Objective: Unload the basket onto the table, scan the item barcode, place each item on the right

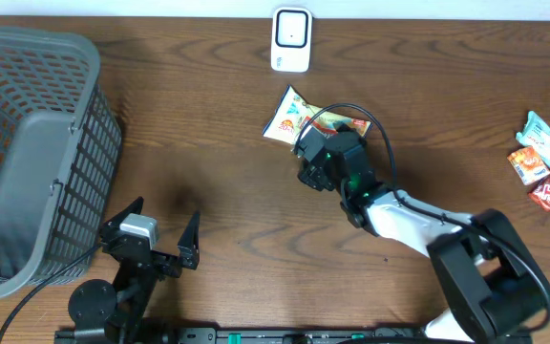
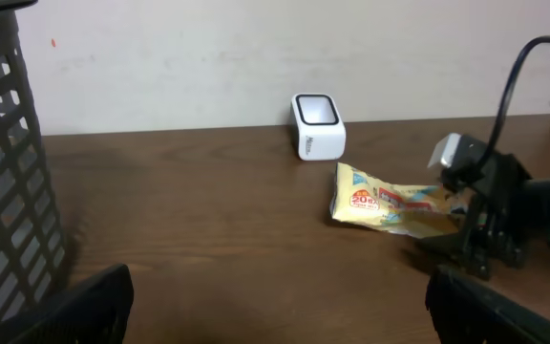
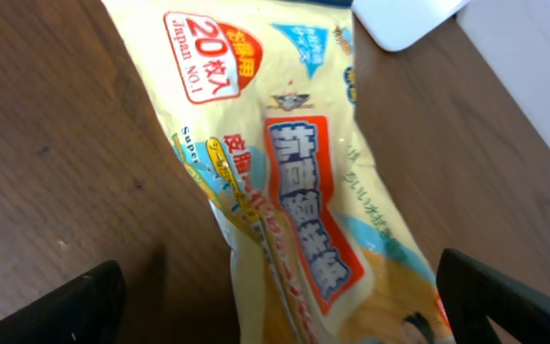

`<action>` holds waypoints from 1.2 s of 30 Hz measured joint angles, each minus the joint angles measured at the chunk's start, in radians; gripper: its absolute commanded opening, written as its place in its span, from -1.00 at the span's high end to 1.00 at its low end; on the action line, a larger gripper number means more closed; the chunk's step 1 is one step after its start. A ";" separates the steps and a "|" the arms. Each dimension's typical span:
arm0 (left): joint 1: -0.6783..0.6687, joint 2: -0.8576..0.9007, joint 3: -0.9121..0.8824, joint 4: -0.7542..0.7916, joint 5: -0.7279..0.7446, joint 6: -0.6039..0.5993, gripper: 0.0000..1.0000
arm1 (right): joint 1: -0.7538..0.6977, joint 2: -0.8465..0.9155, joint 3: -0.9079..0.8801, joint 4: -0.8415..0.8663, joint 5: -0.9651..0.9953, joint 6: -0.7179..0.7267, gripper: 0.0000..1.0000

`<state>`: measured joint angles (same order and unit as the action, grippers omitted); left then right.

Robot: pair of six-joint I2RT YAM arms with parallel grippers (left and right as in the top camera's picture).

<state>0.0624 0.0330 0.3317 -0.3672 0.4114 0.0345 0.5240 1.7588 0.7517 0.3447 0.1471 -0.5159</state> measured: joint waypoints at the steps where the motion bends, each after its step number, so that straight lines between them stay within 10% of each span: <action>1: 0.000 0.000 0.000 0.000 0.000 0.000 -0.96 | -0.001 0.018 0.003 0.011 0.002 -0.002 -0.96; 13: 0.000 0.000 0.000 0.000 0.000 0.000 -0.96 | -0.055 0.204 0.220 -0.136 -0.021 0.008 -0.46; 20: 0.000 0.000 0.000 0.000 0.000 0.000 -0.96 | -0.146 0.203 0.275 -0.331 -0.078 0.039 0.98; 36: 0.000 0.000 0.000 0.000 0.000 0.000 -0.96 | -0.296 0.244 0.582 -1.088 -0.814 0.074 0.97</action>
<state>0.0624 0.0330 0.3317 -0.3676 0.4118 0.0345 0.2283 2.0026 1.3334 -0.7437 -0.6674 -0.4423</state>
